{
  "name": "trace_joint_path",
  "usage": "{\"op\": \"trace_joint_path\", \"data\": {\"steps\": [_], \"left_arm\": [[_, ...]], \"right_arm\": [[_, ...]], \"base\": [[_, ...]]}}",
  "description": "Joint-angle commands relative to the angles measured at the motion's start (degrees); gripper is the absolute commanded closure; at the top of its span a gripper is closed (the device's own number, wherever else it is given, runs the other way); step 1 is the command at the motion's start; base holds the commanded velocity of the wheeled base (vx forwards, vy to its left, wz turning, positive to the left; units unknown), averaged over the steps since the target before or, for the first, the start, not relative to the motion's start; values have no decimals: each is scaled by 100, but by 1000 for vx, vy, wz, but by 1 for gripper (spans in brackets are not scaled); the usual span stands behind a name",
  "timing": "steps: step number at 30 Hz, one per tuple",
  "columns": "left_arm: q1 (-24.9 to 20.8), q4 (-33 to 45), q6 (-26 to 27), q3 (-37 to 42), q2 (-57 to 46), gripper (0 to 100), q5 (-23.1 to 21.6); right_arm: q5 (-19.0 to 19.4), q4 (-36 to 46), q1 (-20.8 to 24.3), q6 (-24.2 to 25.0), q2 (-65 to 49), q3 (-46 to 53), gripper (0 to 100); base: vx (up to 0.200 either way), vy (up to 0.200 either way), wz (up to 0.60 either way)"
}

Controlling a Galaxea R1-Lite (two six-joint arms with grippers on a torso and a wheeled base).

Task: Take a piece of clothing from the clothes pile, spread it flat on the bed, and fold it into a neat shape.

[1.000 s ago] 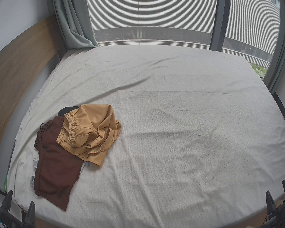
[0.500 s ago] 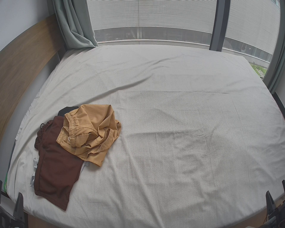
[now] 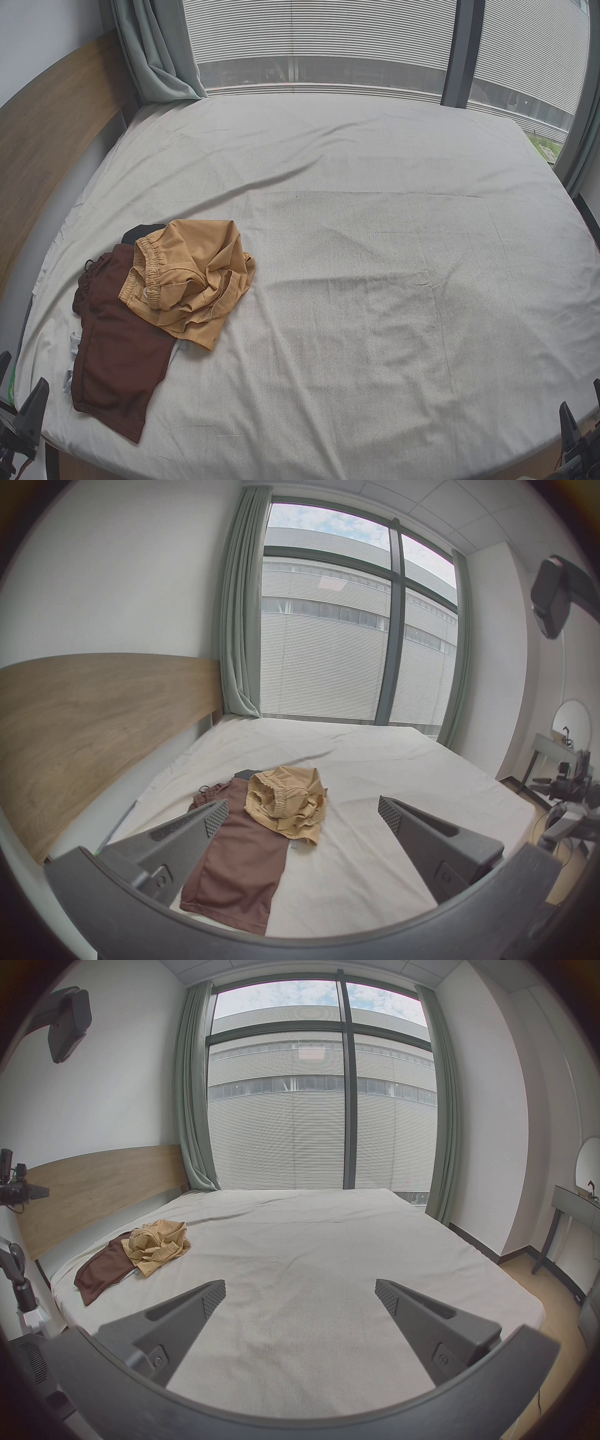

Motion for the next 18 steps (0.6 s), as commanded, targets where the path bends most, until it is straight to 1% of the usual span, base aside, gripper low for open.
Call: {"op": "trace_joint_path", "data": {"steps": [1,5,10,15,18], "left_arm": [[-302,-4,-133,-267,658,0,-4],[-399,-4,-256,-416,948,0,-13],[-434,-39,-555,-495,1273,0,-268],[-434,-347,-968,-469,1695,0,-426],[-434,-540,-1082,-442,1915,0,-496]], "right_arm": [[4,-1,0,-2,-49,92,0],[4,-1,9,-2,-49,92,0],[12,-1,9,-11,-49,92,0],[12,-9,9,-11,-49,92,0],[12,-9,18,-20,-49,92,0]], "base": [[0,0,0],[0,0,0],[0,0,0],[0,0,0],[0,0,0]]}}
